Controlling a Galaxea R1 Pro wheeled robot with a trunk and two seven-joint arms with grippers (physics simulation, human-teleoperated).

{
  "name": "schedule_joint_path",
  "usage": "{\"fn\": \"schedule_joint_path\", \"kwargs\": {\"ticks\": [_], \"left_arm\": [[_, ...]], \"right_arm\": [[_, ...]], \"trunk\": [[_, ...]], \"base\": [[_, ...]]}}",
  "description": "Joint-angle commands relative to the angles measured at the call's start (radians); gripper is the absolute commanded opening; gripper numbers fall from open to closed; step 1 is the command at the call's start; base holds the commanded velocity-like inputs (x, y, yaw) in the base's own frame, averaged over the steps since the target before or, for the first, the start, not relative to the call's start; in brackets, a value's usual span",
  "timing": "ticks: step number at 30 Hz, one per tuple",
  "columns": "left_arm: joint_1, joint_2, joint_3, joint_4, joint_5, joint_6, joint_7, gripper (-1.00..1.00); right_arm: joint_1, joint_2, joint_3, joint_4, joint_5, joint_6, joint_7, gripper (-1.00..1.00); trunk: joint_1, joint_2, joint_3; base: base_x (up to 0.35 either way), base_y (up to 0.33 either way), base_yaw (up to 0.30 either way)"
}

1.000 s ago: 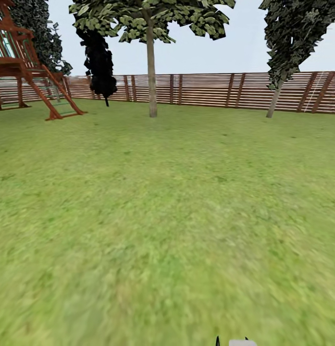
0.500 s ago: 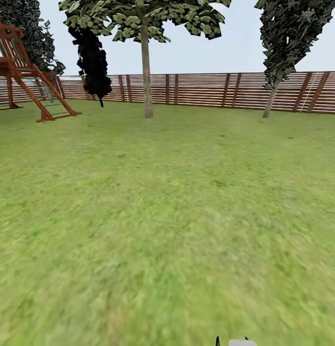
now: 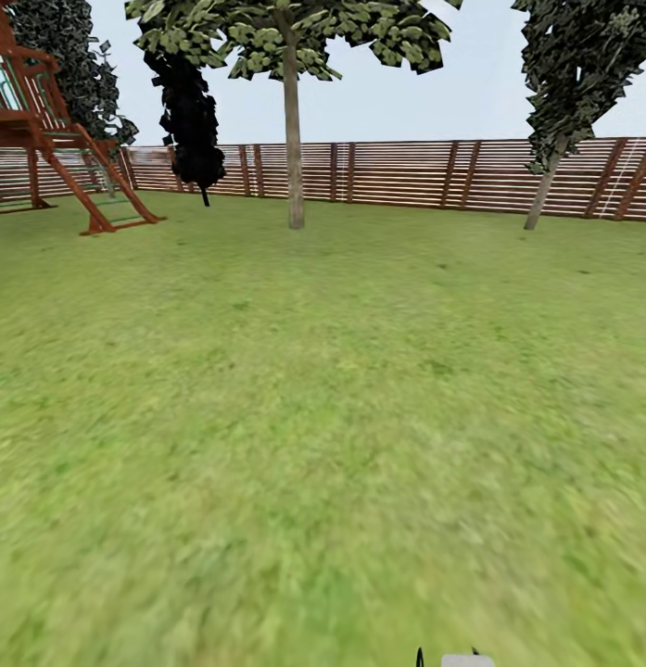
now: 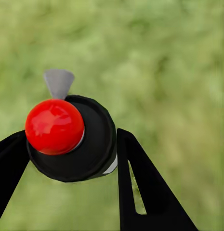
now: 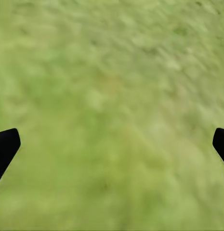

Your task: In the garden, pick up the pesticide atomizer on the floor and spray pesticide onto both trees until each tree trunk is fully covered.

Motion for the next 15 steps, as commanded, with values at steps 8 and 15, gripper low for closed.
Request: {"fn": "schedule_joint_path", "kwargs": {"ticks": [8,15], "left_arm": [[0.0,0.0,0.0,0.0,0.0,0.0,0.0,-1.0],[0.0,0.0,0.0,0.0,0.0,0.0,0.0,-1.0]], "right_arm": [[0.0,0.0,0.0,0.0,0.0,0.0,0.0,1.0],[0.0,0.0,0.0,-0.001,0.0,0.0,0.0,1.0]], "trunk": [[0.0,0.0,0.0],[0.0,0.0,0.0]], "base": [[0.339,0.0,0.0],[0.339,0.0,0.022]]}}
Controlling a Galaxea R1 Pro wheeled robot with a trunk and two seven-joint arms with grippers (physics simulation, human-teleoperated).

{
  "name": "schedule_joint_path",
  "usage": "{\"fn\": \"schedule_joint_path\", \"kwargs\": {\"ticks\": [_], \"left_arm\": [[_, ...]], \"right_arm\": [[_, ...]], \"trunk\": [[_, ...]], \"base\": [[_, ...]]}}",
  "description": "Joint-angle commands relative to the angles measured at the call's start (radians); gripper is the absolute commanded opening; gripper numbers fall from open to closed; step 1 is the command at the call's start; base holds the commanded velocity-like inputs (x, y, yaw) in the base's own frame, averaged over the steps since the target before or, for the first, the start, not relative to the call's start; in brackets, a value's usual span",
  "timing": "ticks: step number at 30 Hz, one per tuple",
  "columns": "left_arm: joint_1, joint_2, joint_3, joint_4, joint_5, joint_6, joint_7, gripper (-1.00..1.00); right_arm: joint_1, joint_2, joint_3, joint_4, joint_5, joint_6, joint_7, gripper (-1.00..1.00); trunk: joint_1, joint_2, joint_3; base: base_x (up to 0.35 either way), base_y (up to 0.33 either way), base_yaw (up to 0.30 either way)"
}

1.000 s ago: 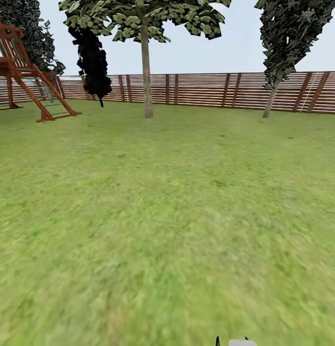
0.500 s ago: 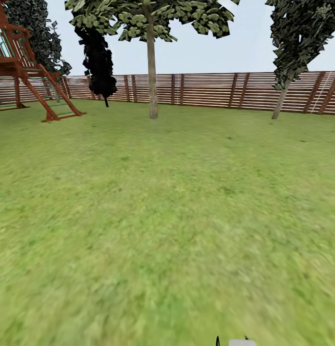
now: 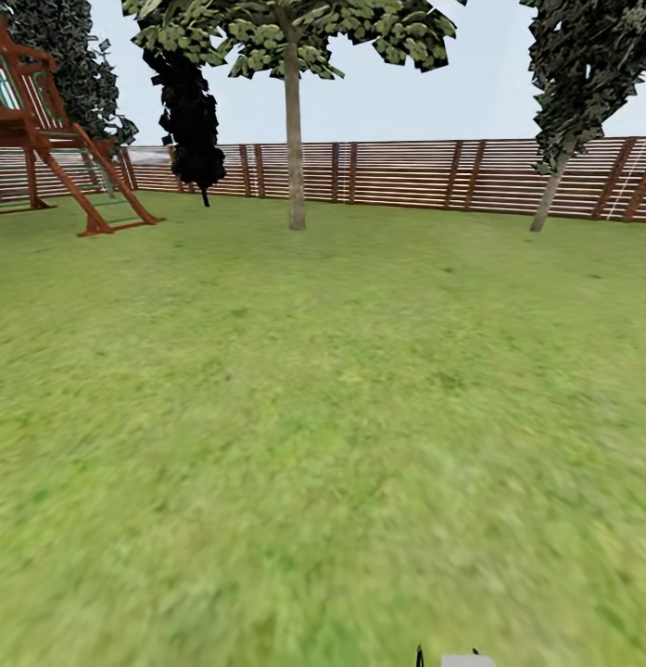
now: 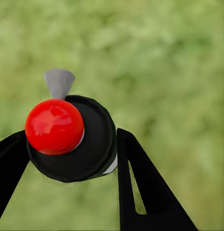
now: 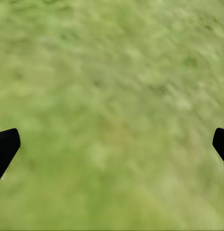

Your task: In the garden, pick up the pesticide atomizer on the floor and spray pesticide onto both trees until each tree trunk is fully covered.

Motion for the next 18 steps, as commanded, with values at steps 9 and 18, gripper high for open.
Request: {"fn": "schedule_joint_path", "kwargs": {"ticks": [9,18], "left_arm": [[0.0,0.0,0.001,0.0,0.0,0.001,0.0,-1.0],[0.0,0.0,0.001,0.0,0.0,0.001,0.001,-1.0]], "right_arm": [[0.0,-0.001,0.0,-0.001,0.0,0.0,0.0,1.0],[0.0,-0.001,0.001,0.0,0.001,0.0,0.0,1.0]], "trunk": [[0.0,0.0,0.0],[0.0,0.0,0.0]], "base": [[0.339,0.0,0.162],[0.339,0.0,0.003]]}}
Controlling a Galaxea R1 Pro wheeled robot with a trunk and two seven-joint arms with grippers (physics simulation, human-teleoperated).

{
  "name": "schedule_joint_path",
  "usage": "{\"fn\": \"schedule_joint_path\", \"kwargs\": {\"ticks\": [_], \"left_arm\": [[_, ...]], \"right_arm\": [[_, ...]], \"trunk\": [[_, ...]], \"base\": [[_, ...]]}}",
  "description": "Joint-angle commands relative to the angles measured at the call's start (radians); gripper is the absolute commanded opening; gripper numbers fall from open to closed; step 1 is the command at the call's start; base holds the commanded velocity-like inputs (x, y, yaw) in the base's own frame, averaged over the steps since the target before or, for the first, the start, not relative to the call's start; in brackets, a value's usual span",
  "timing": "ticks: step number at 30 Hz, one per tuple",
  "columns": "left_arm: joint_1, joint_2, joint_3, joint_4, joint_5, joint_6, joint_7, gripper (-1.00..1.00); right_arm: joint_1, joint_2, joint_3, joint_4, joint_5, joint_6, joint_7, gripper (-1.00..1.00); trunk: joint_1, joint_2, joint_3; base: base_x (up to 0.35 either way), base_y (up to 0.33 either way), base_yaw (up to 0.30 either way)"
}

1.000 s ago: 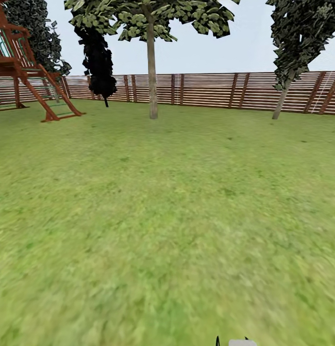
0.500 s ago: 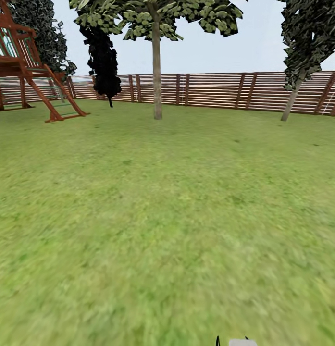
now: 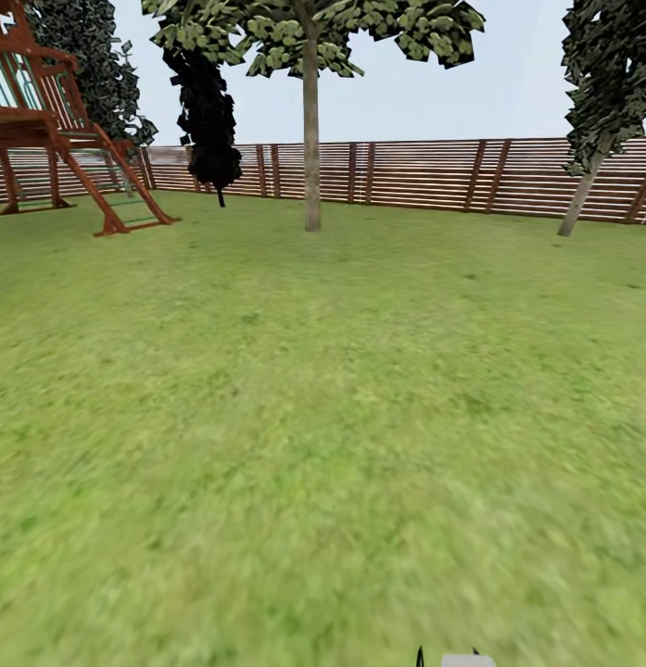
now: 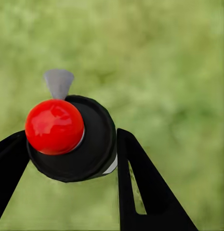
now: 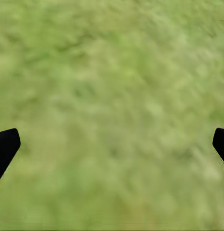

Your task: In the garden, pick up the pesticide atomizer on the floor and spray pesticide onto both trees until each tree trunk is fully covered.

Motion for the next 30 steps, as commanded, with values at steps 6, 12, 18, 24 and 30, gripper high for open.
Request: {"fn": "schedule_joint_path", "kwargs": {"ticks": [6,12,18,24,30], "left_arm": [[0.0,0.0,-0.001,0.0,0.0,0.0,0.0,-1.0],[0.0,0.0,-0.001,0.0,0.0,0.0,0.0,-1.0],[0.0,0.0,0.0,0.0,0.0,0.0,0.0,-1.0],[0.0,0.0,0.0,0.0,0.0,0.0,0.0,-1.0],[0.0,0.0,-0.001,0.0,0.0,-0.001,0.0,-1.0]], "right_arm": [[0.0,-0.004,0.0,0.0,0.002,-0.001,0.001,1.0],[0.0,-0.005,0.0,-0.001,0.002,0.0,0.002,1.0],[0.0,-0.005,0.0,0.003,0.0,0.0,0.0,1.0],[0.0,-0.008,-0.001,0.005,-0.002,0.004,-0.001,1.0],[0.0,-0.009,-0.002,0.005,-0.003,0.004,-0.002,1.0]], "trunk": [[0.0,0.0,0.0],[0.0,0.0,0.0],[0.0,0.0,0.0],[0.0,0.0,0.0],[0.0,0.0,0.0]], "base": [[0.339,0.0,0.0],[0.339,0.0,0.0],[0.339,0.0,0.0],[0.339,0.0,0.0],[0.339,0.0,0.0]]}}
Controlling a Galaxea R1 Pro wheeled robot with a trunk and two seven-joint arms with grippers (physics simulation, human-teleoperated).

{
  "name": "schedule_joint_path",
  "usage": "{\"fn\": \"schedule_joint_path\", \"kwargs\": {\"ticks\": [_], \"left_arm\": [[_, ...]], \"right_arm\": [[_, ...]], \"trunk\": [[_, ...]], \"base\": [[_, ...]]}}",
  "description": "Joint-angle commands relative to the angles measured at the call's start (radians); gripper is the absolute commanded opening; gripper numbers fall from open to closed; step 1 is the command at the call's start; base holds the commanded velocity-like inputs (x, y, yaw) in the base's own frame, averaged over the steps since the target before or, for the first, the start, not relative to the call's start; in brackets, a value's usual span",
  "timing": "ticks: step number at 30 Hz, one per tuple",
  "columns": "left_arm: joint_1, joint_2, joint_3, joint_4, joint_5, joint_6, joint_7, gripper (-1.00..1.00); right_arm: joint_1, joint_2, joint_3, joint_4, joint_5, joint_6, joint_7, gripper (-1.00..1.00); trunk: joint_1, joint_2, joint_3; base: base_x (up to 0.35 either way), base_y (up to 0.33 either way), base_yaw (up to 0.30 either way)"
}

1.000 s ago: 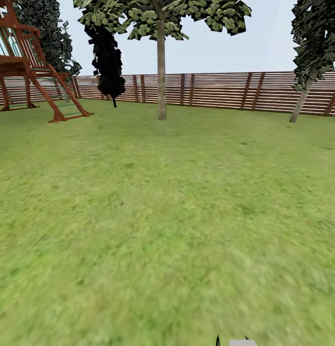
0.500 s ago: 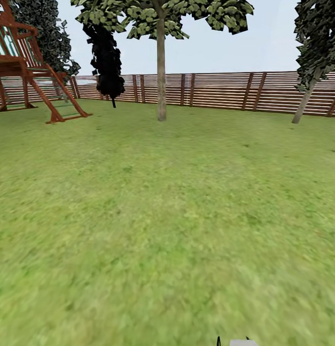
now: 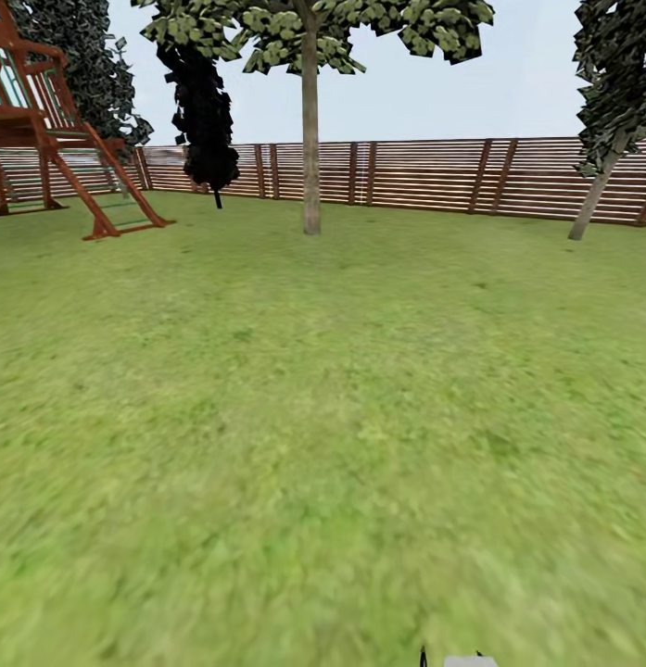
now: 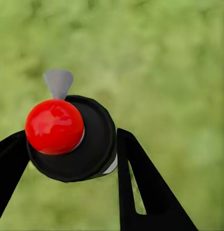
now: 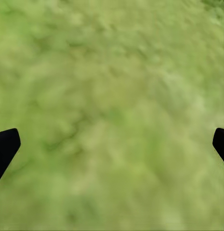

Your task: In the garden, pick up the pesticide atomizer on the floor and spray pesticide onto both trees until each tree trunk is fully covered.

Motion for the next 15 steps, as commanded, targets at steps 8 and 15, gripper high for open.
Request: {"fn": "schedule_joint_path", "kwargs": {"ticks": [8,15], "left_arm": [[0.0,0.0,0.0,0.0,0.0,-0.001,-0.002,-1.0],[0.0,0.0,-0.001,0.0,0.0,-0.001,-0.003,-1.0]], "right_arm": [[0.0,-0.001,-0.001,0.0,0.0,0.0,0.0,1.0],[0.0,-0.001,-0.001,0.0,0.0,0.0,0.0,1.0]], "trunk": [[0.0,0.0,0.0],[0.0,0.0,0.0]], "base": [[0.339,0.0,0.0],[0.339,0.0,0.0]]}}
